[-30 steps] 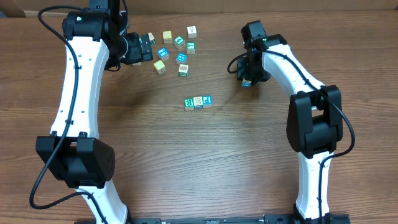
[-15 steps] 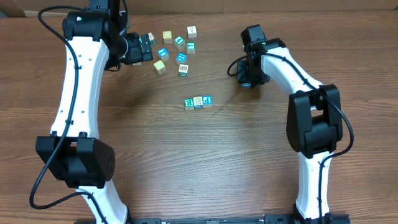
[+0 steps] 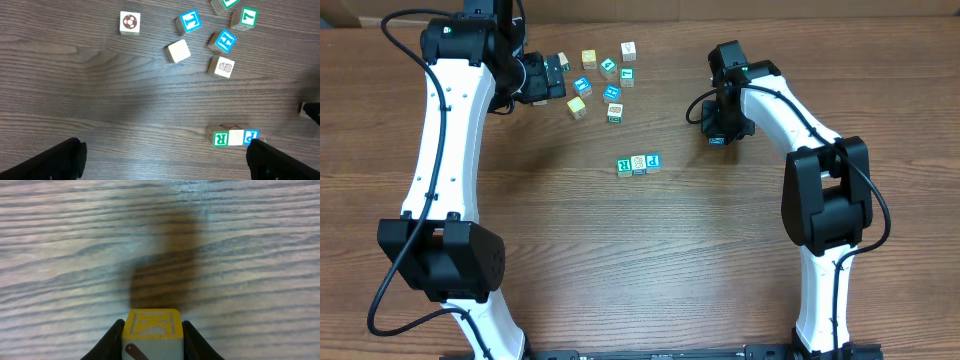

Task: Form a horizontal line
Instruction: 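Carry the hammer block left to the right end of the row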

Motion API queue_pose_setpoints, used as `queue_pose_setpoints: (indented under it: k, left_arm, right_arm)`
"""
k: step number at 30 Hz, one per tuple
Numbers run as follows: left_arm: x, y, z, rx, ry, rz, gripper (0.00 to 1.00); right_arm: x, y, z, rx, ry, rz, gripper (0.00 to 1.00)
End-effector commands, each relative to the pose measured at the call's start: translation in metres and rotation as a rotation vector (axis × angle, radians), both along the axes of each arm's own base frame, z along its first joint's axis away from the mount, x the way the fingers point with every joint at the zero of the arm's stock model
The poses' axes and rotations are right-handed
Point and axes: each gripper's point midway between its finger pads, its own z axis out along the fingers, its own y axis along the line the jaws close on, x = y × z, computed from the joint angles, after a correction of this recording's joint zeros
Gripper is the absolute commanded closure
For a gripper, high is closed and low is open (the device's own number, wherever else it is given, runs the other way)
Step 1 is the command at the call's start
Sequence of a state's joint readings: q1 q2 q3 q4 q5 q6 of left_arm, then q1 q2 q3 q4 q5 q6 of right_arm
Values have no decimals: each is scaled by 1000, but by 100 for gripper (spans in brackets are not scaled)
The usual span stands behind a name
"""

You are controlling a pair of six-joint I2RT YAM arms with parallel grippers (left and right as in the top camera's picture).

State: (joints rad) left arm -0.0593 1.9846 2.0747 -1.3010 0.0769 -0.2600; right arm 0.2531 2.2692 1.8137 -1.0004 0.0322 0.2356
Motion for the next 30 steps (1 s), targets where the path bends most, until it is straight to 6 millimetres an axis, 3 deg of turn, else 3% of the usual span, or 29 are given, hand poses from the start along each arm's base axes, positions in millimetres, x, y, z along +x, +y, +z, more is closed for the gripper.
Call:
queue_pose_setpoints:
  k: [1, 3, 9, 13, 18, 30]
  left_arm:
    - [1, -2, 0, 3, -1, 5, 0]
    - [1, -2, 0, 3, -1, 5, 0]
    - [1, -2, 0, 3, -1, 5, 0]
    - [1, -5, 0, 3, -1, -2, 0]
    - [1, -6, 0, 2, -1, -3, 0]
    - [1, -3, 0, 3, -1, 3, 0]
  right_arm:
    - [5, 19, 58, 48, -114, 30, 73]
    - [-3, 30, 65, 51, -106, 56, 73]
    - [-36, 59, 60, 34, -21, 97, 73]
    - [-43, 73, 60, 40, -15, 75, 73]
    - [-46, 75, 57, 41, -7, 42, 74]
    - [-58, 72, 10, 35, 11, 27, 74]
